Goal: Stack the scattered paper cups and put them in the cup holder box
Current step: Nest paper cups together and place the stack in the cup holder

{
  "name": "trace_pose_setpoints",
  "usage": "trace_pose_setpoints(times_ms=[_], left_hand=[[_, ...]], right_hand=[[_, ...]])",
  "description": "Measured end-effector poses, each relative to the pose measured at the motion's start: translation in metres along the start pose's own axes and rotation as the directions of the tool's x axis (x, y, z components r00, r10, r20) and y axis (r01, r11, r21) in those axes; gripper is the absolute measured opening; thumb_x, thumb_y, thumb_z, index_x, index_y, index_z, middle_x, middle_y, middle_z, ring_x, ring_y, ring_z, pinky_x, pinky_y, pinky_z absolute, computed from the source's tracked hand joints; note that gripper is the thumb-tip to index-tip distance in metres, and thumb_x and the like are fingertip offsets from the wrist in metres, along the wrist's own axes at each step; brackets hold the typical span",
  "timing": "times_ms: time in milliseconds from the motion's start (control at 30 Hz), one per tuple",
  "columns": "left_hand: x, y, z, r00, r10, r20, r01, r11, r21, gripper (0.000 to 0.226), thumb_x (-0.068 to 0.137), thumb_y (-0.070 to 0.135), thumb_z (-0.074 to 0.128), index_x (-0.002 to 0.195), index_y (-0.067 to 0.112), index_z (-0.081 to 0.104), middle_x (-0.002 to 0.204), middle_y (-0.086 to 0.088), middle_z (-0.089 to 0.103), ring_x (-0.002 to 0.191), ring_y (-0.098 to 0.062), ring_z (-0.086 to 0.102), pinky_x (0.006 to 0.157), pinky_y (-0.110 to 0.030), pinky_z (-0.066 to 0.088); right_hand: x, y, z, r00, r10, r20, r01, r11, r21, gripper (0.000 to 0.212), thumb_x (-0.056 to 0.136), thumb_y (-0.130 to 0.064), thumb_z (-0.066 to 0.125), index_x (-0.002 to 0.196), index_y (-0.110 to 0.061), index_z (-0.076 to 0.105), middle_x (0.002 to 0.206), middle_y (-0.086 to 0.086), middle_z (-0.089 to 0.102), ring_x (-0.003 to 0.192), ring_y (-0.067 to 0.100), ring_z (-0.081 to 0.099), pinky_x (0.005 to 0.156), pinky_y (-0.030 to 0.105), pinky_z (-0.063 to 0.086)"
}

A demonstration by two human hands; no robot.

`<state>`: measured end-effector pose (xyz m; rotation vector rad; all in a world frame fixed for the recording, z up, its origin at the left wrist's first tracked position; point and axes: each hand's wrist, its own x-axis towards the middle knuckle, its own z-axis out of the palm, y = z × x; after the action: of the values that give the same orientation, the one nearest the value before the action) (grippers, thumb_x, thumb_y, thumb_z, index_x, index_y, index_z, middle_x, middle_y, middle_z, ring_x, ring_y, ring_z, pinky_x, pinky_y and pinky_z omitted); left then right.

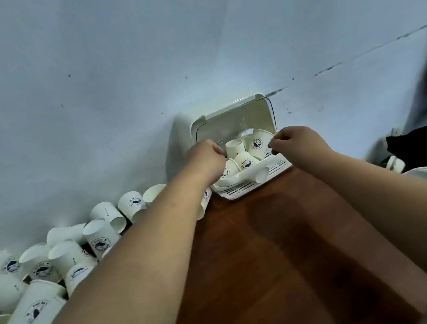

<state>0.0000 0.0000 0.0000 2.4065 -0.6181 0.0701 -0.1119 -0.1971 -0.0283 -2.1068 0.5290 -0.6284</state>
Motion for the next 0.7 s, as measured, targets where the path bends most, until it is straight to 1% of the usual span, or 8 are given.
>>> trace_pose_setpoints(times_ms=[100, 233, 333, 467, 533, 600, 633, 700], left_hand=[[0.012, 0.001, 0.019, 1.000, 0.020, -0.022, -0.017, 0.991, 0.136, 0.026, 0.103, 0.009, 0.059, 0.122, 0.023, 0.070, 0.132, -0.003, 0.071, 0.122, -0.026, 0.066, 0.088, -0.028, 0.048], [0.032, -0.008, 0.041, 0.999, 0.033, -0.005, -0.031, 0.976, 0.217, 0.022, 0.101, 0.010, 0.068, 0.121, 0.021, 0.064, 0.125, -0.007, 0.066, 0.121, -0.031, 0.064, 0.083, -0.030, 0.040], [0.044, -0.014, 0.056, 0.999, 0.035, 0.036, -0.043, 0.973, 0.227, 0.044, 0.098, 0.020, 0.077, 0.137, 0.013, 0.058, 0.133, -0.011, 0.065, 0.124, -0.033, 0.063, 0.085, -0.033, 0.043], [0.060, -0.020, 0.072, 0.997, -0.016, 0.072, -0.009, 0.941, 0.337, 0.050, 0.099, 0.020, 0.073, 0.142, 0.009, 0.052, 0.132, -0.015, 0.067, 0.122, -0.035, 0.065, 0.082, -0.037, 0.048], [0.066, -0.018, 0.072, 0.994, -0.054, 0.094, 0.013, 0.918, 0.396, 0.047, 0.099, 0.015, 0.070, 0.142, 0.007, 0.052, 0.129, -0.016, 0.067, 0.119, -0.035, 0.067, 0.082, -0.038, 0.050], [0.067, -0.014, 0.070, 0.991, -0.064, 0.120, 0.004, 0.896, 0.444, 0.045, 0.098, 0.011, 0.067, 0.141, 0.007, 0.054, 0.128, -0.016, 0.067, 0.118, -0.035, 0.068, 0.083, -0.038, 0.052], [0.068, -0.014, 0.070, 0.989, -0.067, 0.129, 0.000, 0.886, 0.463, 0.046, 0.098, 0.010, 0.066, 0.142, 0.007, 0.054, 0.128, -0.016, 0.068, 0.118, -0.035, 0.068, 0.086, -0.039, 0.054], [0.067, -0.015, 0.070, 0.988, -0.066, 0.141, -0.010, 0.877, 0.481, 0.049, 0.099, 0.015, 0.067, 0.145, 0.006, 0.051, 0.130, -0.016, 0.068, 0.121, -0.036, 0.067, 0.089, -0.040, 0.054]], right_hand=[[0.018, 0.000, 0.009, 0.998, -0.055, -0.026, 0.052, 0.991, -0.123, 0.014, 0.094, -0.024, 0.065, 0.095, -0.024, 0.079, 0.088, -0.009, 0.075, 0.086, 0.014, 0.067, 0.067, 0.029, 0.048], [0.043, -0.004, 0.031, 0.994, -0.091, 0.052, 0.100, 0.971, -0.218, 0.013, 0.093, -0.029, 0.069, 0.103, -0.030, 0.078, 0.090, -0.015, 0.071, 0.098, 0.016, 0.069, 0.078, 0.030, 0.055], [0.059, -0.007, 0.048, 0.988, -0.107, 0.108, 0.139, 0.927, -0.349, 0.026, 0.088, -0.043, 0.073, 0.113, -0.035, 0.076, 0.107, -0.010, 0.073, 0.109, 0.019, 0.069, 0.094, 0.037, 0.058], [0.070, -0.011, 0.062, 0.961, -0.035, 0.273, 0.192, 0.796, -0.575, 0.045, 0.092, -0.046, 0.070, 0.126, -0.017, 0.075, 0.122, 0.006, 0.074, 0.117, 0.026, 0.068, 0.091, 0.036, 0.054], [0.069, -0.016, 0.065, 0.940, 0.007, 0.342, 0.215, 0.766, -0.606, 0.041, 0.097, -0.037, 0.063, 0.122, -0.008, 0.076, 0.118, 0.019, 0.074, 0.115, 0.033, 0.069, 0.091, 0.038, 0.049], [0.073, -0.016, 0.065, 0.924, 0.017, 0.382, 0.244, 0.743, -0.623, 0.028, 0.098, -0.033, 0.058, 0.103, -0.009, 0.073, 0.104, 0.013, 0.075, 0.105, 0.030, 0.068, 0.086, 0.036, 0.044], [0.074, -0.016, 0.065, 0.917, 0.029, 0.398, 0.251, 0.733, -0.633, 0.025, 0.097, -0.032, 0.057, 0.105, -0.013, 0.071, 0.105, 0.010, 0.074, 0.106, 0.029, 0.067, 0.089, 0.036, 0.045], [0.076, -0.016, 0.061, 0.919, 0.044, 0.391, 0.231, 0.745, -0.626, 0.045, 0.095, -0.031, 0.062, 0.140, -0.025, 0.064, 0.126, 0.007, 0.071, 0.119, 0.029, 0.065, 0.096, 0.037, 0.048]])
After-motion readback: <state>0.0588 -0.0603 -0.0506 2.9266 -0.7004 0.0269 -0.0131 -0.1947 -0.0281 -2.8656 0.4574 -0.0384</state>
